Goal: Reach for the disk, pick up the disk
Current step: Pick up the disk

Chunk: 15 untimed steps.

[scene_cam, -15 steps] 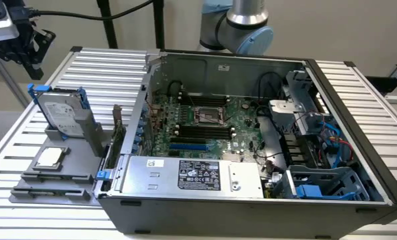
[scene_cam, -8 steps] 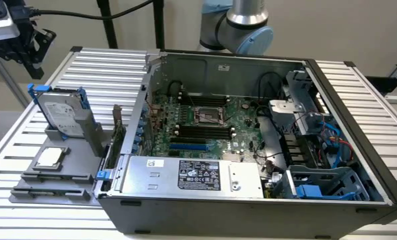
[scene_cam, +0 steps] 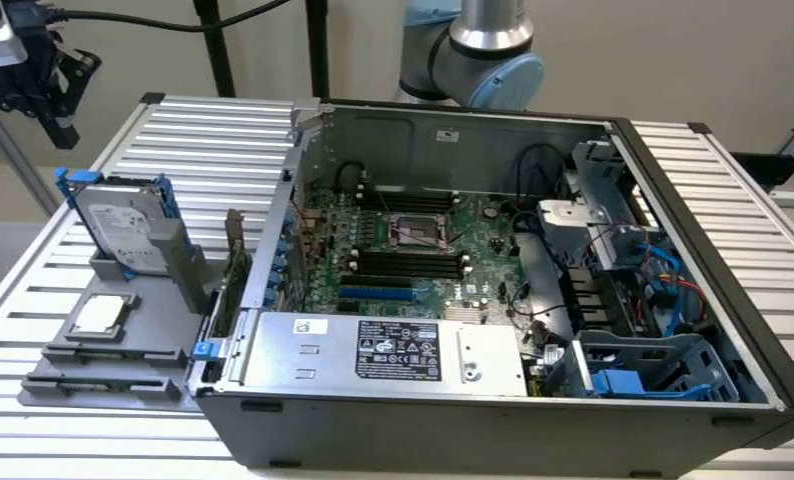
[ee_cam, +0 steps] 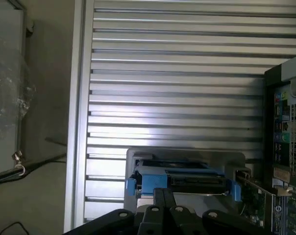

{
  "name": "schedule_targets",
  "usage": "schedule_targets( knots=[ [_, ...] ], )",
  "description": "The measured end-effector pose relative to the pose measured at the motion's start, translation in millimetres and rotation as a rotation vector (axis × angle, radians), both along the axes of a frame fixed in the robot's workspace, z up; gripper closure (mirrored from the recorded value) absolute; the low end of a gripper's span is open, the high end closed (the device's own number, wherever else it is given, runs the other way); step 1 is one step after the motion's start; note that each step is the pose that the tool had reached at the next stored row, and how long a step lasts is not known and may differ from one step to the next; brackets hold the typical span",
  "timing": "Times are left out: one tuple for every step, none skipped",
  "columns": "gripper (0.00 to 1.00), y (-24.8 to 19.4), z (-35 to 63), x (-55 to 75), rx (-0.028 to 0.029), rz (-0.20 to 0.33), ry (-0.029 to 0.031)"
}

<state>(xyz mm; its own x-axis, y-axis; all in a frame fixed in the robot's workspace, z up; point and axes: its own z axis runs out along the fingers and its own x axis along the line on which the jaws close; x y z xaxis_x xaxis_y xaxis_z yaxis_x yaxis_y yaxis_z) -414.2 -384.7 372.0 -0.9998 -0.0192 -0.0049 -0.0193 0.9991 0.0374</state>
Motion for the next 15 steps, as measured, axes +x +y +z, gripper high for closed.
schedule_targets(
  knots=[
    [0.89,0.0,0.0,-0.1,-0.0007,0.0,0.0],
    [0.89,0.4,0.0,-0.3,-0.0014,0.001,0.0],
    [0.89,1.4,-0.1,-0.9,-0.002,0.0,-0.001],
    [0.89,2.1,-0.1,-1.0,-0.0021,0.004,-0.0013],
    [0.89,2.2,-0.1,-1.0,-0.002,0.018,-0.0015],
    [0.89,2.2,-0.1,-1.0,-0.0021,0.038,-0.0014],
    [0.89,2.3,-0.2,-1.1,-0.002,0.055,-0.0016],
    [0.89,2.3,-0.2,-1.0,-0.002,0.073,-0.0015],
    [0.89,2.3,-0.2,-1.0,-0.0021,0.09,-0.0014],
    [0.89,2.3,-0.2,-1.0,-0.002,0.11,-0.0015],
    [0.89,2.3,-0.3,-1.0,-0.002,0.128,-0.0015],
    [0.89,2.3,-0.3,-1.0,-0.002,0.146,-0.0016],
    [0.89,2.3,-0.3,-1.0,-0.002,0.164,-0.0015],
    [0.89,2.3,-0.3,-1.0,-0.0019,0.182,-0.0016],
    [0.89,2.3,-0.4,-1.0,-0.0019,0.201,-0.0016]
  ],
)
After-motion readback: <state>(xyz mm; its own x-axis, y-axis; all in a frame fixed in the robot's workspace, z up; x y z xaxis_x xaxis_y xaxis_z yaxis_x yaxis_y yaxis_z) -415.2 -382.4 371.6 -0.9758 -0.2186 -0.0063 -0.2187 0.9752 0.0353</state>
